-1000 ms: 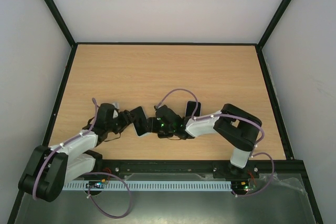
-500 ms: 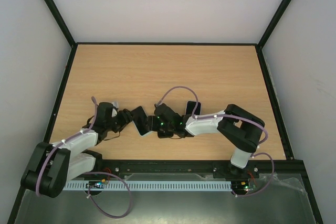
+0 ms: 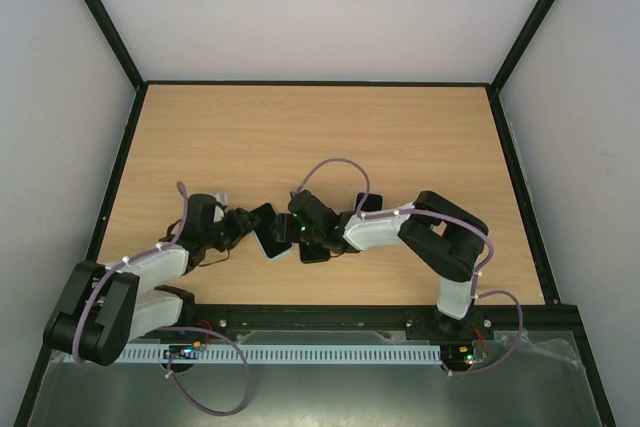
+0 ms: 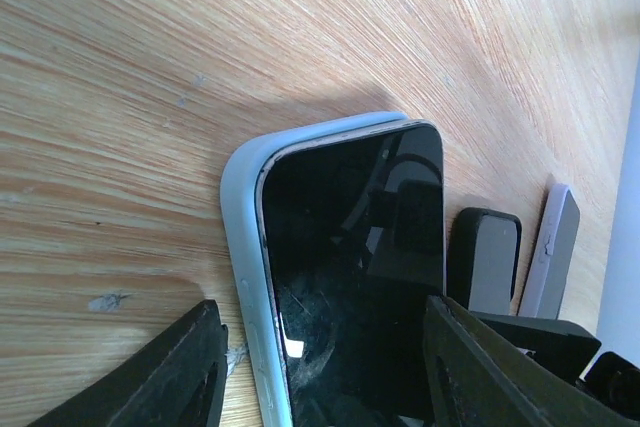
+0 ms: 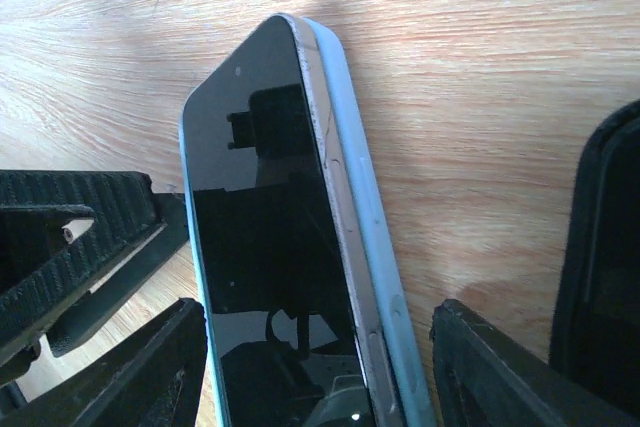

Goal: Put the phone into the phone case

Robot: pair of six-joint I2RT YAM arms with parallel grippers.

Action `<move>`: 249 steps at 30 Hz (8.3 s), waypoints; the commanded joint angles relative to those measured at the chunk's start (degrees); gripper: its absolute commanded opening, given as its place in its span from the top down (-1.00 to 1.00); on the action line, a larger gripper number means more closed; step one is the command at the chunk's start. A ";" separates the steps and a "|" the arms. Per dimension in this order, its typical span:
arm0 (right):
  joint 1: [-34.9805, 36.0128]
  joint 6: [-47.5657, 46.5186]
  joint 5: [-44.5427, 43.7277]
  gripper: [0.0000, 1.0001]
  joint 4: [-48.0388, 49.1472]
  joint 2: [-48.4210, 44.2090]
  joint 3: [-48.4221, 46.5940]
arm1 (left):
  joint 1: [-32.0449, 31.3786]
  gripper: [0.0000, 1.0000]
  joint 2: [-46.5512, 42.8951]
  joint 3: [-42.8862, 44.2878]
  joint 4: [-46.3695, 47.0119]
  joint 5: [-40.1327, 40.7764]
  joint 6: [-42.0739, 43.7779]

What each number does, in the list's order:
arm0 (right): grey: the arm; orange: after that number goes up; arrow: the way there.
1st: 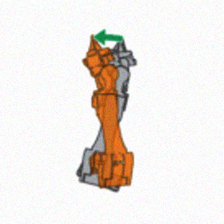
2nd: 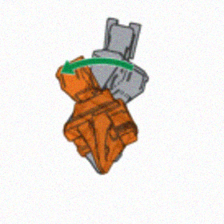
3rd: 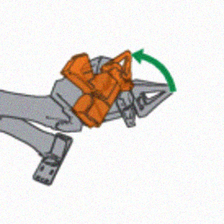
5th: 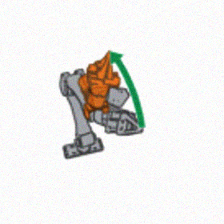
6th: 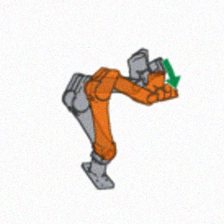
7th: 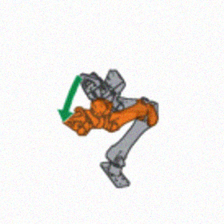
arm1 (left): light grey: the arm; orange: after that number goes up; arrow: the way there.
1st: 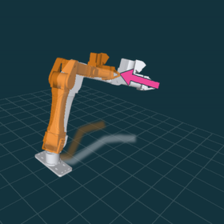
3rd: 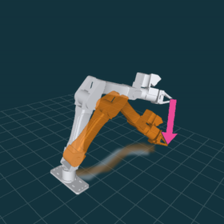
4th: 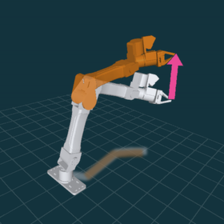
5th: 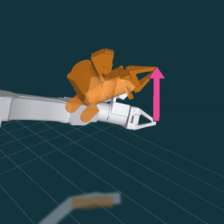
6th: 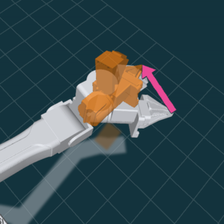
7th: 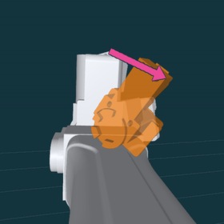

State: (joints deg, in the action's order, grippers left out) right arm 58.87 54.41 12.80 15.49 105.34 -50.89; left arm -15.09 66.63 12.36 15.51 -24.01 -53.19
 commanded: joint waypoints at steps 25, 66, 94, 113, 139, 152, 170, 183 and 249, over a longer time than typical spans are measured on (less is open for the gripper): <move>-1.83 15.59 19.58 -0.21 29.12 0.12 5.24 | -0.58 -0.05 -1.97 -6.69 3.48 -6.60 -5.75; -1.83 16.98 14.30 0.76 28.20 4.40 7.85 | -1.50 -0.22 -4.58 -6.94 0.41 -6.49 -7.15; -2.80 9.84 11.10 0.96 30.37 -21.70 20.89 | -2.69 -0.42 -16.77 -4.33 6.85 -20.44 -5.48; -2.97 11.26 13.31 0.55 36.86 -29.20 26.39 | -4.94 0.95 -18.75 -7.84 31.98 -27.06 -19.76; -2.86 20.55 19.49 0.83 50.77 -31.43 36.46 | -6.44 0.95 -11.99 -4.15 36.20 -22.57 -15.67; -2.86 18.93 15.77 0.77 45.90 -34.98 36.54 | -6.44 0.95 -15.06 -1.75 23.56 -23.72 -9.19; -3.00 1.86 0.77 -0.41 7.35 -48.54 25.30 | -12.07 0.95 -19.44 3.45 11.64 -32.73 -2.20; -3.01 6.50 6.48 0.15 20.05 -45.47 28.96 | -13.46 0.95 -18.57 3.61 13.19 -34.16 -2.61; -3.01 2.52 -14.17 -0.95 -4.93 -54.70 29.01 | 3.05 0.09 10.48 17.11 -16.90 -3.57 15.81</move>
State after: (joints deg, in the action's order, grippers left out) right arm 55.61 57.41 1.50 13.06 52.07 -21.89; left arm -12.29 79.11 28.56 1.10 -30.98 -37.93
